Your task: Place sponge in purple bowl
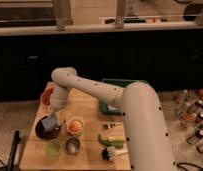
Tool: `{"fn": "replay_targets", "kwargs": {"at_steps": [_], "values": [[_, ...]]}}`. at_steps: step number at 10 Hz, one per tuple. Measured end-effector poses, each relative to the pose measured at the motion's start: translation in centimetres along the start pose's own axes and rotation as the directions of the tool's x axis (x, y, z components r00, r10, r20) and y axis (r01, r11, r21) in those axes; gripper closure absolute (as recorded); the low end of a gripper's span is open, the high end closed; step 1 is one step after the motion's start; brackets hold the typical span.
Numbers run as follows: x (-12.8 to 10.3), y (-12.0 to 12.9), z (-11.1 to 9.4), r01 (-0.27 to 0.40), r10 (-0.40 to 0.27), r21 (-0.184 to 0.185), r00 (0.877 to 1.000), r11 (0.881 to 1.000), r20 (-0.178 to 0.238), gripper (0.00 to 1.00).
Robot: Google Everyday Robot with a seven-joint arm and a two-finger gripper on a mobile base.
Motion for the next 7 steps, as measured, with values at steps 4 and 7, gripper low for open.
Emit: {"fn": "replay_targets", "kwargs": {"at_steps": [4, 7], "values": [[-1.3, -0.6, 1.5, 0.028, -0.029, -0.031, 1.0, 0.999, -0.003, 1.0], [-1.6, -0.8, 1.8, 0.042, -0.042, -0.028, 0.999, 0.999, 0.009, 0.81]]}}
